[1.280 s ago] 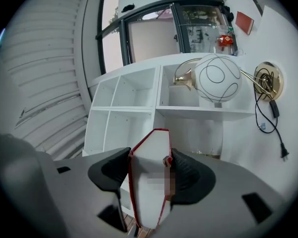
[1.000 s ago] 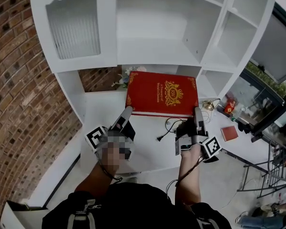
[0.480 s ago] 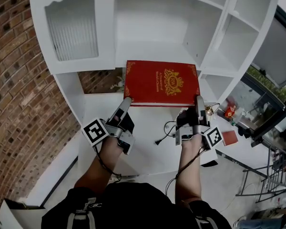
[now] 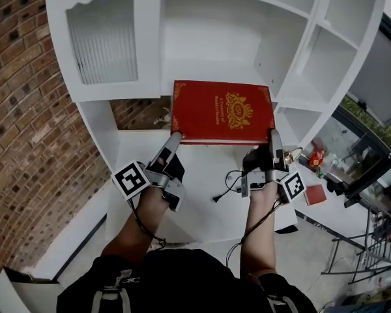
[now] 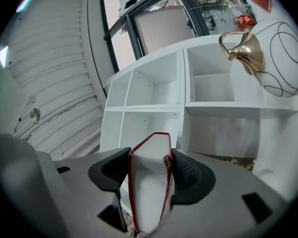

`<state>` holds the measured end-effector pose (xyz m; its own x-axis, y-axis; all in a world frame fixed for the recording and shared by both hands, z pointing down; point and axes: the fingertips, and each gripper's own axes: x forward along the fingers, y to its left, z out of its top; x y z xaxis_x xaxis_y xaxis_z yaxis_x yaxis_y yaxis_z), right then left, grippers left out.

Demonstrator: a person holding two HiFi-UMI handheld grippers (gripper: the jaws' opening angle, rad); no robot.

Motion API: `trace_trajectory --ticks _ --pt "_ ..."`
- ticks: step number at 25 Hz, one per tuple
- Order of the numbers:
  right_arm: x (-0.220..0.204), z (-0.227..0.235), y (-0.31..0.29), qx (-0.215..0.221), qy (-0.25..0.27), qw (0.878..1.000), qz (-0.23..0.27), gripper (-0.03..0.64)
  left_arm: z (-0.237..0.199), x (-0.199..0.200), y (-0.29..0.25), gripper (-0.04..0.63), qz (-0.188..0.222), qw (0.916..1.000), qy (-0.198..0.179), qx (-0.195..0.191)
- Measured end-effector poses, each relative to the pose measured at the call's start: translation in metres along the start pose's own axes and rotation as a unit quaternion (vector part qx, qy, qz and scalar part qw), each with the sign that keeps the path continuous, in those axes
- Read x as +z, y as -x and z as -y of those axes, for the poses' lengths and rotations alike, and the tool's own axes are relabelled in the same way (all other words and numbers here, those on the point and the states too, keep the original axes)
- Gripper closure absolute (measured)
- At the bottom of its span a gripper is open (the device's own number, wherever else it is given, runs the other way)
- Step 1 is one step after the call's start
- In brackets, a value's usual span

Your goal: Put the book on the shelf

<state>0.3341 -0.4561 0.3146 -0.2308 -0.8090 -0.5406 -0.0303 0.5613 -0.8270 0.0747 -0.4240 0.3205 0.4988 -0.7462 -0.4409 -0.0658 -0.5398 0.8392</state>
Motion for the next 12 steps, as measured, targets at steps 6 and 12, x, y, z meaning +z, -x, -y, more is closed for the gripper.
trace_trajectory --ticks 6,12 --pt "-0.009 0.010 -0.016 -0.018 -0.004 1.000 -0.007 0.345 -0.003 0.021 -0.010 0.359 0.022 0.9995 -0.022 0.003" --pt "-0.010 0.025 -0.035 -0.042 0.002 0.999 -0.012 0.342 -0.007 0.034 -0.030 0.357 0.033 0.9986 -0.040 -0.008"
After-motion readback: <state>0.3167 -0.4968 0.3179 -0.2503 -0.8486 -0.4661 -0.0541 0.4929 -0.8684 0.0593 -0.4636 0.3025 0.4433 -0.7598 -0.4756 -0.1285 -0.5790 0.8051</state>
